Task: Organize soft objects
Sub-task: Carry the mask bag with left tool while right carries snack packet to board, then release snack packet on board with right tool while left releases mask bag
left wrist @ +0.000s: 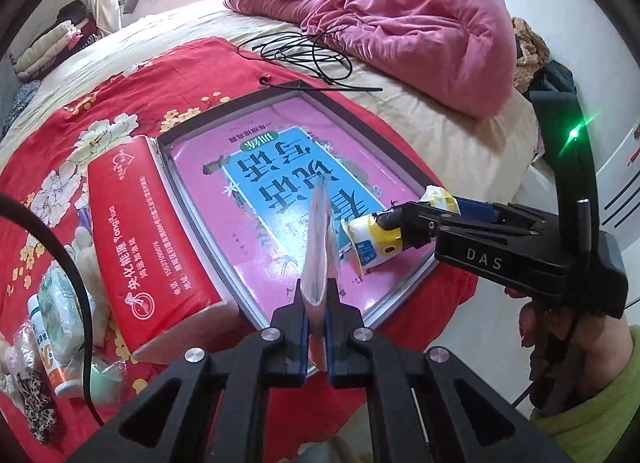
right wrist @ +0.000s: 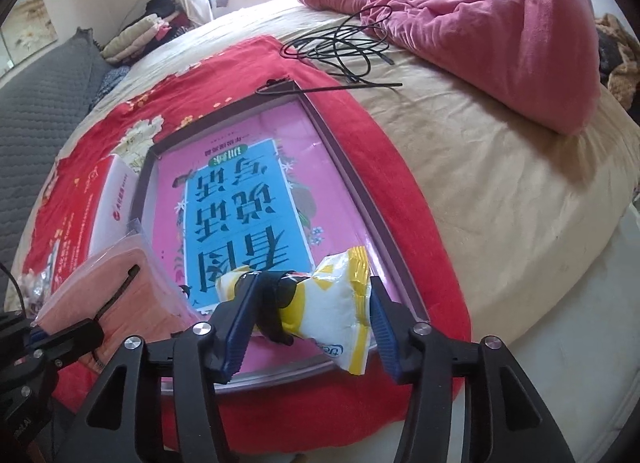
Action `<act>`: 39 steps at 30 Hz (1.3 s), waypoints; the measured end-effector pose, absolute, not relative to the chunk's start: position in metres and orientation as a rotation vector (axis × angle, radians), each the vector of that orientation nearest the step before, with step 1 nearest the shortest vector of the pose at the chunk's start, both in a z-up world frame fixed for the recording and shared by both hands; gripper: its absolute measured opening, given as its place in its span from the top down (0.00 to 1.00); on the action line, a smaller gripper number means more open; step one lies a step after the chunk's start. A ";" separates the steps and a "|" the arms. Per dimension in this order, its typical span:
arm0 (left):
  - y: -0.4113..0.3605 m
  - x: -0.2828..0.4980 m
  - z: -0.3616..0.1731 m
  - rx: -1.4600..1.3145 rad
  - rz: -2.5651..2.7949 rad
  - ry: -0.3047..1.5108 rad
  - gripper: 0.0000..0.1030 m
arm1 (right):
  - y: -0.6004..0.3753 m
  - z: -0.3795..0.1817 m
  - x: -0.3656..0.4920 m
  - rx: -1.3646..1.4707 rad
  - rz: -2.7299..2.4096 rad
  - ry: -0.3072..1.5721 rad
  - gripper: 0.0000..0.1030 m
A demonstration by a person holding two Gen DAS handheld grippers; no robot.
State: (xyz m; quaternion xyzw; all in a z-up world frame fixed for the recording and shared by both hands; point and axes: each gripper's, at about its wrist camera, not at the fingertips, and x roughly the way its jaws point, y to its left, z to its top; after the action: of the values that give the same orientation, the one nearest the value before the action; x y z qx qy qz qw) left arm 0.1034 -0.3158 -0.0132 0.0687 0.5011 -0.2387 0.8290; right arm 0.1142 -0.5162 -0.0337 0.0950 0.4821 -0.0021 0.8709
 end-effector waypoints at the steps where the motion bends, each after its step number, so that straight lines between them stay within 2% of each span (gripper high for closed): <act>1: -0.316 0.104 -0.014 0.146 -0.504 1.066 0.93 | -0.516 -0.034 0.114 0.200 -0.005 1.008 0.45; 7: -0.312 0.108 -0.016 0.129 -0.497 1.076 0.92 | -0.514 -0.035 0.114 0.185 -0.015 1.015 0.42; 12: -0.308 0.113 -0.014 0.120 -0.485 1.074 0.87 | -0.508 -0.033 0.115 0.114 -0.034 1.015 0.39; 15: -0.308 0.115 -0.012 0.125 -0.492 1.066 0.77 | -0.506 -0.033 0.115 0.073 -0.057 1.017 0.33; 17: -0.310 0.117 -0.010 0.131 -0.498 1.061 0.65 | -0.504 -0.032 0.114 0.041 -0.070 1.014 0.32; 21: -0.314 0.119 -0.003 0.139 -0.504 1.038 0.59 | -0.506 -0.028 0.113 0.036 -0.073 1.007 0.32; 23: -0.315 0.119 0.000 0.142 -0.502 1.029 0.48 | -0.509 -0.026 0.111 0.045 -0.079 1.005 0.32; 27: -0.311 0.118 0.002 0.122 -0.509 1.028 0.44 | -0.512 -0.023 0.109 0.046 -0.089 1.001 0.31; 29: -0.310 0.117 0.003 0.129 -0.502 1.027 0.37 | -0.511 -0.022 0.108 0.046 -0.090 1.000 0.31; 39: -0.295 0.106 0.010 0.092 -0.496 1.025 0.34 | -0.503 -0.016 0.105 0.037 -0.088 0.992 0.27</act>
State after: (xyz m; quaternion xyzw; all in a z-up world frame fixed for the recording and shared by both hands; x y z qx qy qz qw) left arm 0.1060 -0.2951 0.0105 0.0434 0.4852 -0.2347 0.8412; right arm 0.1047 -0.5035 -0.0156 0.0178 0.4757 -0.0422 0.8784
